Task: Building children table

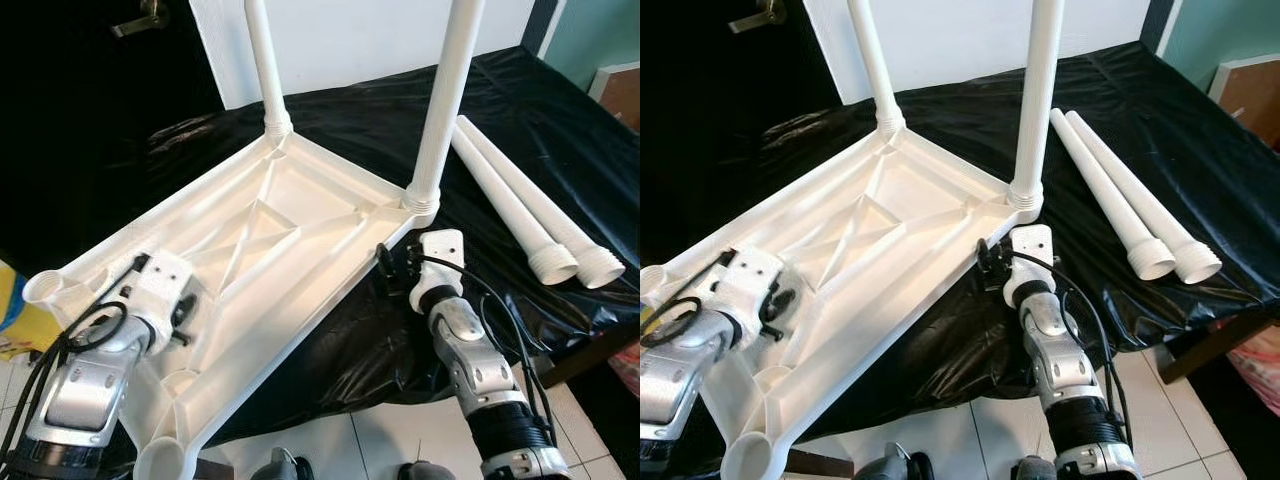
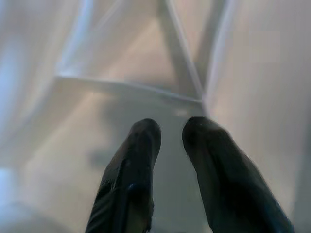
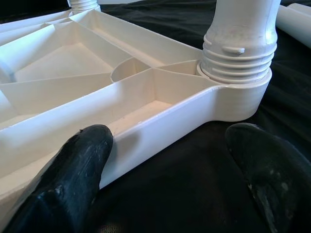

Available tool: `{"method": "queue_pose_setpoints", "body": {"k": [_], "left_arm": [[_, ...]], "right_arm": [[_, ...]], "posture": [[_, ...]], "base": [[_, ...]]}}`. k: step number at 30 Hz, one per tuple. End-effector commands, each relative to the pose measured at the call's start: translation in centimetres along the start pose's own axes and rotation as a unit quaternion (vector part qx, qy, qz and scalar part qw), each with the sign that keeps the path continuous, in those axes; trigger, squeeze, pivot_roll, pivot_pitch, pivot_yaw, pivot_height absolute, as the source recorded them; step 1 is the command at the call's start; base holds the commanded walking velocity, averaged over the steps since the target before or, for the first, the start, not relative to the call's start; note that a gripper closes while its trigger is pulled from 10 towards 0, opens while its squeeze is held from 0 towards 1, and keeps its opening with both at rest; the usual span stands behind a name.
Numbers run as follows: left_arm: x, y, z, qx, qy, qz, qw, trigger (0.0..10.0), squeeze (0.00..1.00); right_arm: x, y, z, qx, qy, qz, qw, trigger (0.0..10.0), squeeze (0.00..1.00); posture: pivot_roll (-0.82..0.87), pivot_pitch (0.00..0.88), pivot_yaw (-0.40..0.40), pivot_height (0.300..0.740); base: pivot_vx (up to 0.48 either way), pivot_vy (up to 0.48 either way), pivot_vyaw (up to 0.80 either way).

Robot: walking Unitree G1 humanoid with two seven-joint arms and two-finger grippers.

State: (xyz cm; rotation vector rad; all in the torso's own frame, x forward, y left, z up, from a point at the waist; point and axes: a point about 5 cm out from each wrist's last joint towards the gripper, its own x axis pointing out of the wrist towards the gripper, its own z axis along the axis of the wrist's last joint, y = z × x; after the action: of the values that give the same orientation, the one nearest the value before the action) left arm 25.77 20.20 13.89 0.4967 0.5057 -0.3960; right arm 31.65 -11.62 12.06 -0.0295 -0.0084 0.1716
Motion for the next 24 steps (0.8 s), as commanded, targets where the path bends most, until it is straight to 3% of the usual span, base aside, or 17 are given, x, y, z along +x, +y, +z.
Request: {"method": "queue_pose_setpoints", "body": {"k": [1,5,11,19,24], "left_arm": [[-0.2,-0.8,-0.2,0.014,0.01,-0.036,0.999,10.0,0.0],[-0.5,-1.9,-0.1,0.029,0.01,-0.084,0.996,10.0,0.0],[-1.2,-5.4,1.0,0.024,-0.015,-0.207,0.978,10.0,0.0],[-0.7,-7.5,2.7,0.013,-0.049,-0.244,0.968,10.0,0.0],[0.3,-7.4,4.1,0.0,-0.081,-0.21,0.974,10.0,0.0]], "right_arm": [[0.0,0.3,-1.1,0.008,0.029,0.001,1.0,10.0,0.0],[0.4,0.3,-1.2,0.007,0.034,0.001,0.999,10.0,0.0],[2.0,0.9,-1.0,-0.01,0.039,0.034,0.999,10.0,0.0],[3.5,1.3,-0.3,-0.029,0.025,0.065,0.997,10.0,0.0],[4.1,1.0,0.1,-0.036,0.01,0.061,0.997,10.0,0.0]], "posture": [[0.01,0.113,0.084,0.74],[0.01,0.111,0.083,0.74],[0.0,0.109,0.084,0.74],[0.0,0.109,0.084,0.74],[0.0,0.109,0.08,0.74]], "base": [[0.0,0.0,0.0],[0.0,0.0,0.0],[0.0,0.0,0.0],[0.0,0.0,0.0],[0.0,0.0,0.0]]}}
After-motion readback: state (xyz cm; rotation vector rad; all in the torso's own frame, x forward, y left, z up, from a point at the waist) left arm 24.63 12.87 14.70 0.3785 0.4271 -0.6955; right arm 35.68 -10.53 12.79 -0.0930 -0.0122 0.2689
